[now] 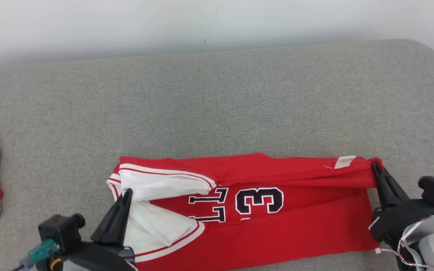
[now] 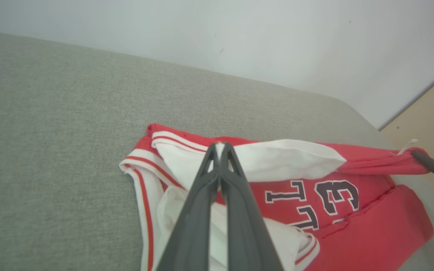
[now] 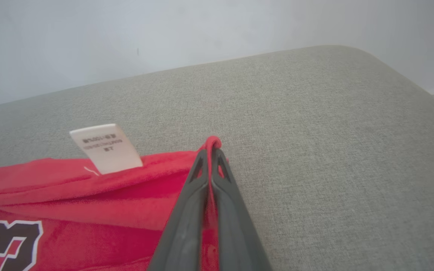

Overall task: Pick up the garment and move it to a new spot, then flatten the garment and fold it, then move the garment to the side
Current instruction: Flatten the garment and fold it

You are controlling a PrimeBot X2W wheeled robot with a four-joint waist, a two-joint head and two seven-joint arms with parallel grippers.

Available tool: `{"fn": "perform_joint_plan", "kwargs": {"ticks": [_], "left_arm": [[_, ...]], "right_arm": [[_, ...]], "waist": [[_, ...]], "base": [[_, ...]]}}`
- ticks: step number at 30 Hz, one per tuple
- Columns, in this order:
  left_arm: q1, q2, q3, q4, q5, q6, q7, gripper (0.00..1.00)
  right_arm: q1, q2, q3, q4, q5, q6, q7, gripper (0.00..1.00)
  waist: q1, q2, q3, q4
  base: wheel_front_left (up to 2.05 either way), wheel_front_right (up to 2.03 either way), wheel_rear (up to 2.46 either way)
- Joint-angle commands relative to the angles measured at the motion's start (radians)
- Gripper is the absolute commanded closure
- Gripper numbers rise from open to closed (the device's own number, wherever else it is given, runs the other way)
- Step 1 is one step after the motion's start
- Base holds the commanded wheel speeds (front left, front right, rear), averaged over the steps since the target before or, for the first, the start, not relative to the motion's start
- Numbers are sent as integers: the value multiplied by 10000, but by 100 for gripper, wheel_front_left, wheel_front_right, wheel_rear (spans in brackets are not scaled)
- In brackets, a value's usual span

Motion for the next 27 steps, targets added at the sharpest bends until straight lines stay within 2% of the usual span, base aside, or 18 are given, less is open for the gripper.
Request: {"fn": "perform_joint_plan", "kwargs": {"ticks": [1,10,11,12,13,14,22,27], "left_arm": [[355,-146,117,-40,148,-19,-29,100],[1315,-834,344,612,456,-334,-31,100],[1326,-863,344,736,549,-317,-32,100],[1302,-931,434,811,691,-309,-33,77],[1333,-1034,534,856,798,-302,-33,52],[1385,-1130,662,905,940,-317,-33,0],[1839,-1765,2376,706,2944,-300,-34,0],[2436,-2491,3785,218,4570,-256,-34,0]], "right_arm": [[231,-46,-150,-157,-88,-15,68,100],[958,144,-653,-477,-273,-15,482,100],[1012,190,-691,-505,-305,-15,510,55],[1049,241,-731,-552,-325,-15,507,0],[1095,259,-765,-600,-349,-15,529,0],[1134,276,-795,-652,-340,-15,535,0],[1304,199,-875,-1116,-152,-15,563,0],[1284,210,-951,-887,-366,-15,840,0]], "waist": [[1,1,-70,10],[1,1,-301,162],[1,1,-331,179],[1,1,-361,187],[1,1,-389,192],[1,1,-422,201],[1,1,-613,202],[1,1,-787,248]], "base": [[0,0,0],[0,0,0],[0,0,0],[0,0,0],[0,0,0],[0,0,0],[0,0,0],[0,0,0]]}}
